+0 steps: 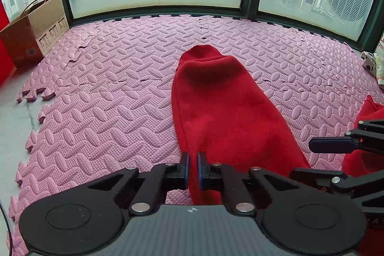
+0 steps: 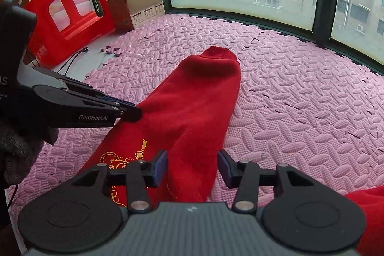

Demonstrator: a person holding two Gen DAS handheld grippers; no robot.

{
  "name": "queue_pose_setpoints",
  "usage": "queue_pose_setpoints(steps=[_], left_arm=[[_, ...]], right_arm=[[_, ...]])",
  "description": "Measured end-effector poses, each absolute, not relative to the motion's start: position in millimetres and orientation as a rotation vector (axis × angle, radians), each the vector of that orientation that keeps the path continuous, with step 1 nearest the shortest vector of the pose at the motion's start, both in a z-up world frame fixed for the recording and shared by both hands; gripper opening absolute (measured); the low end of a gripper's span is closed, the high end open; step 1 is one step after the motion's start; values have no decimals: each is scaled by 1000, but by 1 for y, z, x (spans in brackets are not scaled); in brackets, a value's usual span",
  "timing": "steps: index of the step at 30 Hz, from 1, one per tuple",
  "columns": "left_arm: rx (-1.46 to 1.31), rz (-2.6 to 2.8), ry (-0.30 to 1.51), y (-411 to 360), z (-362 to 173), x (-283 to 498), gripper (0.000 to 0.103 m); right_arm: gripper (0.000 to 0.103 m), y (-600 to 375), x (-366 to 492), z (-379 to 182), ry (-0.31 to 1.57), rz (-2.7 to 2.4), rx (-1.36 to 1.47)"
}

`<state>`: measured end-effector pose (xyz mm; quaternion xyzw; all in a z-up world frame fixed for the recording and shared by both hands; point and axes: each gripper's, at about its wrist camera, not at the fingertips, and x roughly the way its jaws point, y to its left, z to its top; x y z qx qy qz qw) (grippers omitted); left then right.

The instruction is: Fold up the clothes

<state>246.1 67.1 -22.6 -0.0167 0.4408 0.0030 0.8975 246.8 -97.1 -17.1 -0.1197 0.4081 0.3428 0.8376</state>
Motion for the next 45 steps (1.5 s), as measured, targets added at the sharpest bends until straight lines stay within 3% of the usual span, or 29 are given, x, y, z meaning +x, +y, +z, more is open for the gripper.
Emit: queue_pose_setpoints(steps=[9,10,17,29,39,42,45], left_arm=[[-29,-7,927,65,-28,248,8],[-24,1,926,64,-27,248,12],[-4,-68,869,48,-7,246,10],[10,-361,907,-16,-27,257,9],[1,-427,878,-39,-9,243,11],[-1,-446,869,-46,-3,238,14],[3,-498,863,-64,2,230,26]], right_arm=[[52,-122,248,-11,854,638,-241],[52,-125,249,-9,847,629,-226],[40,-147,257,-2,872,602,-129],[39,-168,220,-6,968,647,-255],[38,-248,238,39,776,424,-73],[39,-275,245,48,744,321,-37],[39,-301,248,47,762,277,31]])
